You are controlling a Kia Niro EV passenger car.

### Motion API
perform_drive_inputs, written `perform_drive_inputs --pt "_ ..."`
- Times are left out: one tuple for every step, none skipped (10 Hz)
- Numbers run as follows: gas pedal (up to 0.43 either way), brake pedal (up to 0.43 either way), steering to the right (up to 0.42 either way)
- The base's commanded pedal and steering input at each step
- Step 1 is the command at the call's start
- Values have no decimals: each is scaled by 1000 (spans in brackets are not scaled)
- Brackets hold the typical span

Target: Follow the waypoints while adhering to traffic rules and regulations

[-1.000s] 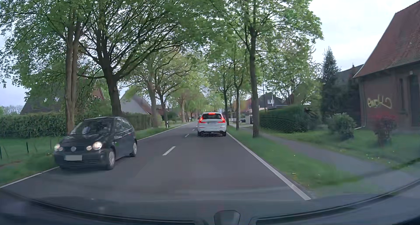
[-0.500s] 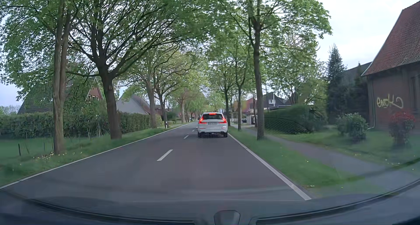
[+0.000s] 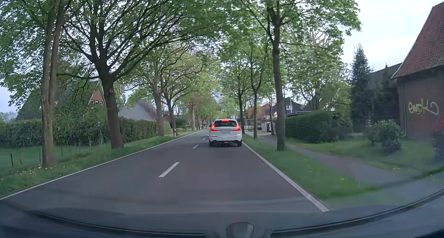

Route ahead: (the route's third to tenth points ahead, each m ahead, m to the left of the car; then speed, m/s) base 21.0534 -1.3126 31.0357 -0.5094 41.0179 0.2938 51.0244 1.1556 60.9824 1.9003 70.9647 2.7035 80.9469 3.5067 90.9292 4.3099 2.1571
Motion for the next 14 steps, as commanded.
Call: perform_drive_inputs --pt "0 6 -9" --pt "0 6 -9" --pt "0 6 -9" --pt "0 12 -9" --pt "0 12 -9" --pt "0 12 -9" --pt "0 12 -9" --pt "0 12 -10" --pt "0 12 -11" --pt "0 12 -11" --pt "0 12 -11" --pt "0 12 -11" --pt "0 12 -11" --pt "0 12 -11"
